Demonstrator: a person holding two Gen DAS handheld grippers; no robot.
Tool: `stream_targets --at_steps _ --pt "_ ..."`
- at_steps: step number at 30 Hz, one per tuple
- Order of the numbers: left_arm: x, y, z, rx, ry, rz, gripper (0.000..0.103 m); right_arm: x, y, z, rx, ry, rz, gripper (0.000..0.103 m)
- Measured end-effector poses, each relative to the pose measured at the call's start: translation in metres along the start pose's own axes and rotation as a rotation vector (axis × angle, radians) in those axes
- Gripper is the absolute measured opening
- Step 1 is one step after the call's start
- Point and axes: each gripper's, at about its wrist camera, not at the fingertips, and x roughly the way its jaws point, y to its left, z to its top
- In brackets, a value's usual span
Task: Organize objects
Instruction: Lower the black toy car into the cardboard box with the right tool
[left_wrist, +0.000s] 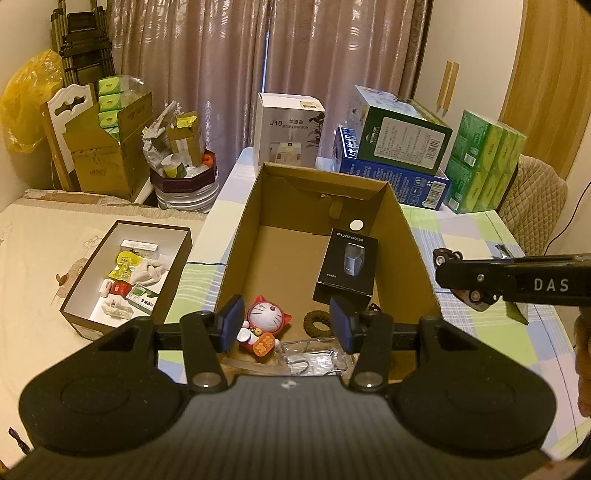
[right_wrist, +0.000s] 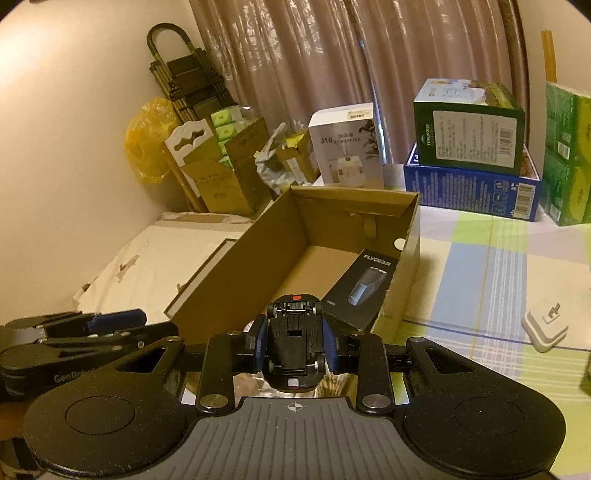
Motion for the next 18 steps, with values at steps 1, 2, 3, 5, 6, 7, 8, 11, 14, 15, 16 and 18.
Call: stream_targets --at_steps 1,2,3,5,6,7,8,11,14,15,16,18 --pt "0.000 0.001 0.000 -0.002 0.000 0.000 0.046 0.002 -0.001 0.000 0.006 -0.004 0.014 0.028" --pt "0.001 0.001 0.000 -0.003 0.001 0.001 0.046 0.005 -0.002 0.001 0.013 -0.002 0.023 0.029" --pt "0.001 0.001 0.000 -0.003 0.002 0.002 0.047 0.006 -0.003 0.001 0.018 -0.005 0.018 0.039" --pt "0.002 0.002 -0.001 -0.005 0.002 0.005 0.048 0.005 -0.006 0.001 0.038 -0.026 0.009 0.065" --pt "0.002 0.003 -0.001 -0.006 0.002 0.006 0.049 0.003 -0.009 0.001 0.051 -0.038 0.015 0.067" --pt "0.002 0.003 -0.001 -0.007 0.001 0.007 0.050 0.000 -0.011 0.000 0.059 -0.040 0.021 0.067" --pt "0.002 0.003 -0.002 -0.009 0.001 0.008 0.052 -0.002 -0.012 0.000 0.062 -0.041 0.018 0.067" --pt "0.000 0.002 -0.003 -0.009 -0.004 0.010 0.057 -0.011 -0.016 -0.002 0.070 -0.046 0.011 0.067" --pt "-0.002 -0.001 -0.005 -0.012 -0.004 0.004 0.059 -0.020 -0.019 -0.006 0.083 -0.045 0.003 0.067" --pt "-0.003 -0.003 -0.006 -0.012 -0.005 0.002 0.060 -0.023 -0.019 -0.008 0.086 -0.045 0.000 0.067" --pt "-0.005 -0.005 -0.006 -0.011 -0.006 0.001 0.060 -0.026 -0.020 -0.009 0.088 -0.045 -0.003 0.067" --pt "-0.008 -0.008 -0.007 -0.010 -0.007 -0.001 0.062 -0.033 -0.021 -0.014 0.092 -0.046 -0.010 0.067"
